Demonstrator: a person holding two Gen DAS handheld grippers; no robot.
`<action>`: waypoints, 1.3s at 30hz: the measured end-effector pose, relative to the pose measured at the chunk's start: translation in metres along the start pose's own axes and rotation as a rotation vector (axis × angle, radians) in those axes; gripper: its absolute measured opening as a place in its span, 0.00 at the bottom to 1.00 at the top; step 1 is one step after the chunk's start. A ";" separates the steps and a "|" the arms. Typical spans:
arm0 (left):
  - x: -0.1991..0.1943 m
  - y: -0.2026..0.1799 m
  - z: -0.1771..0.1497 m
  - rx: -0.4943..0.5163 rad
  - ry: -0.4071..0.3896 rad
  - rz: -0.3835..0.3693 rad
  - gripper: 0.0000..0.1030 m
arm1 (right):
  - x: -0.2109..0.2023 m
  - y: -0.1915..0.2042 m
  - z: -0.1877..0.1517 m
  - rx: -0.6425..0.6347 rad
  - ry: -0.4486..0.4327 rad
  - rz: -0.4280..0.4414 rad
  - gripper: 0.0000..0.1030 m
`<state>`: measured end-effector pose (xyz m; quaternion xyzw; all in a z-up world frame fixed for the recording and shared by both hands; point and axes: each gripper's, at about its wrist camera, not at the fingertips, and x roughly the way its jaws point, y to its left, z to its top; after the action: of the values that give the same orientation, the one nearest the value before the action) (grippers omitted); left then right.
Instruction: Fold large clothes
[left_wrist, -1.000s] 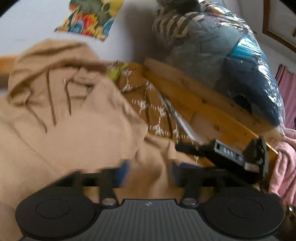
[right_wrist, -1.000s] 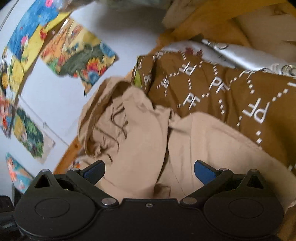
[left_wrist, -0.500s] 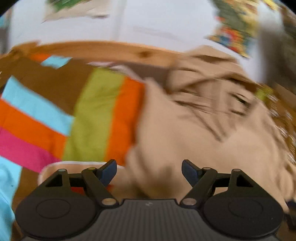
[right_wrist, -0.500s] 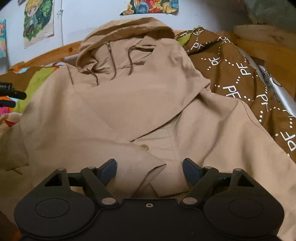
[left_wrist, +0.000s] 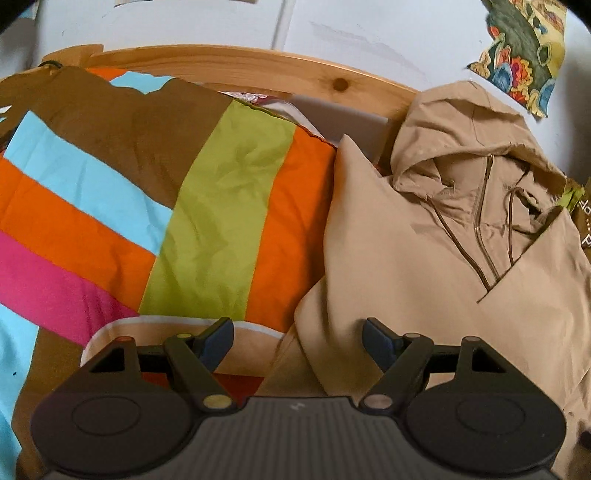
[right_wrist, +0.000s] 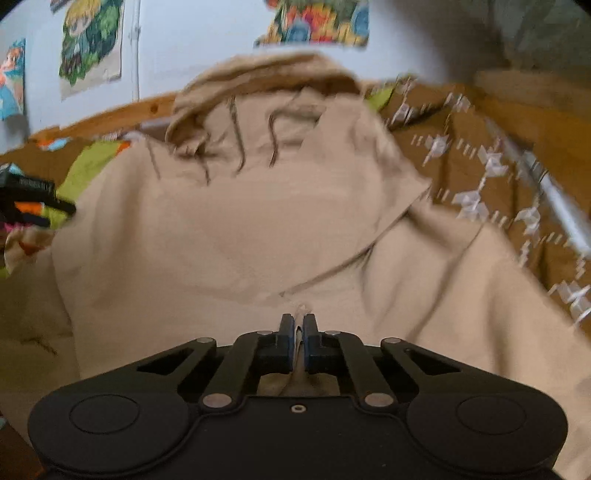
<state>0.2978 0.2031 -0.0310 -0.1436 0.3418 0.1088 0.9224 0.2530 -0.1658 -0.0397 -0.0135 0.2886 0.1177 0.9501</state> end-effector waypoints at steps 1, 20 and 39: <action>-0.001 -0.001 0.000 0.000 -0.002 -0.004 0.79 | -0.006 -0.001 0.005 -0.011 -0.038 -0.019 0.03; 0.041 -0.002 0.007 -0.027 0.015 0.027 0.57 | 0.010 -0.022 -0.014 -0.101 -0.068 -0.271 0.03; 0.015 -0.033 0.004 -0.014 0.022 0.051 0.36 | 0.012 -0.018 -0.005 -0.104 -0.024 -0.208 0.51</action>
<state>0.3211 0.1754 -0.0313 -0.1427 0.3548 0.1330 0.9144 0.2636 -0.1813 -0.0513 -0.0911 0.2680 0.0335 0.9585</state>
